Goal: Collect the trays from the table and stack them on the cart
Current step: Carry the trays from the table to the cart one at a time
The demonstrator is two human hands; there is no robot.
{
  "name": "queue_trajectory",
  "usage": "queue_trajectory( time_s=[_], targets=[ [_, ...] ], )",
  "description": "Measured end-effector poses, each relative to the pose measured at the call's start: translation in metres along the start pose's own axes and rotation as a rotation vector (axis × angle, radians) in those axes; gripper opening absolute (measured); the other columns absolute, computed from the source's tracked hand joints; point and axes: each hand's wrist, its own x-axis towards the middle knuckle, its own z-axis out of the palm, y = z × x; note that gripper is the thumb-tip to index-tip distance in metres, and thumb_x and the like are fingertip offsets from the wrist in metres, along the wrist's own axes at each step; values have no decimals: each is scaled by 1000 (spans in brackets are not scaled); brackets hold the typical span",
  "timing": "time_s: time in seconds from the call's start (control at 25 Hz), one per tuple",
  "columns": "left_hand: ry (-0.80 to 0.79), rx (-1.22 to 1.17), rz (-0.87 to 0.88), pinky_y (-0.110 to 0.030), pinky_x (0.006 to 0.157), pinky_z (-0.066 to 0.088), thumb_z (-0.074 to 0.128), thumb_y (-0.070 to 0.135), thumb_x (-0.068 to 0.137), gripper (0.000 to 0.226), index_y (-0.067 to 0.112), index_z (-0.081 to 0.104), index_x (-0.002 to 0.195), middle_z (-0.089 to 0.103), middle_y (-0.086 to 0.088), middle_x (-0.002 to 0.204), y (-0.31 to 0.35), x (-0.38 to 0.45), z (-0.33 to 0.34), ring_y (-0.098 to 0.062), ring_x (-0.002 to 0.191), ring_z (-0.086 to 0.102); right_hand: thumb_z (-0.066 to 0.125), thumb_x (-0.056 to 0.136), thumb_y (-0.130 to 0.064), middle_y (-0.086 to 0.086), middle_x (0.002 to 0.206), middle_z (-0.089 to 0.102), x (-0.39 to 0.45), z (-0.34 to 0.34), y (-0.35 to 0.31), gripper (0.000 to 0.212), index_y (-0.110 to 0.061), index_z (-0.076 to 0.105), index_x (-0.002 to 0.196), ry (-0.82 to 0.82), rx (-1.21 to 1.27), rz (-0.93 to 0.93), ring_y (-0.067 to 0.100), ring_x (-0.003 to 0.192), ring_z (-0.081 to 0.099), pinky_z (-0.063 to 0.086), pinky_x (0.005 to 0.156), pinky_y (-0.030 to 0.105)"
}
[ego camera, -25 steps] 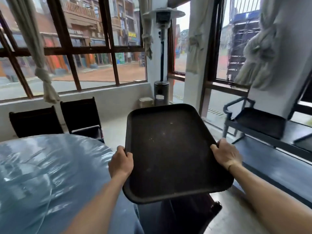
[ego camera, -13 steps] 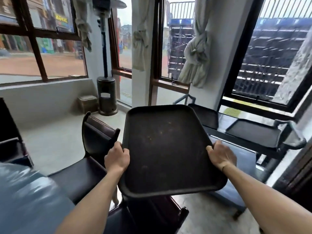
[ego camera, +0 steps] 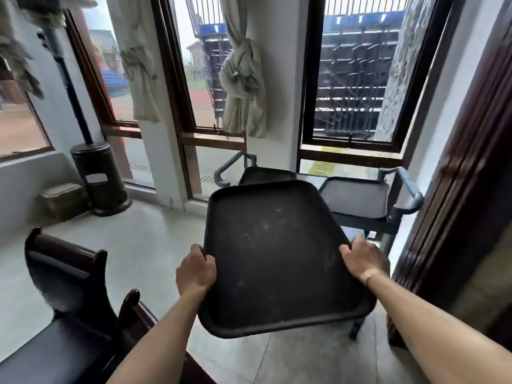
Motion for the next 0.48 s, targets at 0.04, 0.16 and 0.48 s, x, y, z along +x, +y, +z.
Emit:
queue_trajectory(
  time_s=[0.04, 0.16, 0.48],
  targets=[
    [-13, 5, -5, -43, 78, 48, 47, 21, 89, 10, 12, 48, 94, 66, -15, 95, 12, 3, 18, -37, 86, 60, 45, 84, -42, 16, 105, 66, 15, 3, 13, 31, -13, 51, 95, -5, -5, 13, 34, 94, 62, 37, 67, 36],
    [-38, 23, -34, -43, 77, 49, 47, 21, 90, 11, 12, 49, 96, 67, -14, 95, 37, 8, 61, -37, 85, 60, 46, 85, -40, 14, 105, 65, 53, 7, 40, 29, -14, 52, 95, -21, -13, 19, 33, 92, 62, 36, 66, 35],
    [-41, 89, -112, -43, 81, 48, 46, 23, 90, 7, 18, 47, 93, 66, -10, 91, 36, 23, 133, -33, 79, 57, 44, 86, -43, 13, 101, 66, 104, 56, 69, 32, -13, 52, 95, -132, -73, -1, 33, 90, 62, 40, 66, 35]
  ],
)
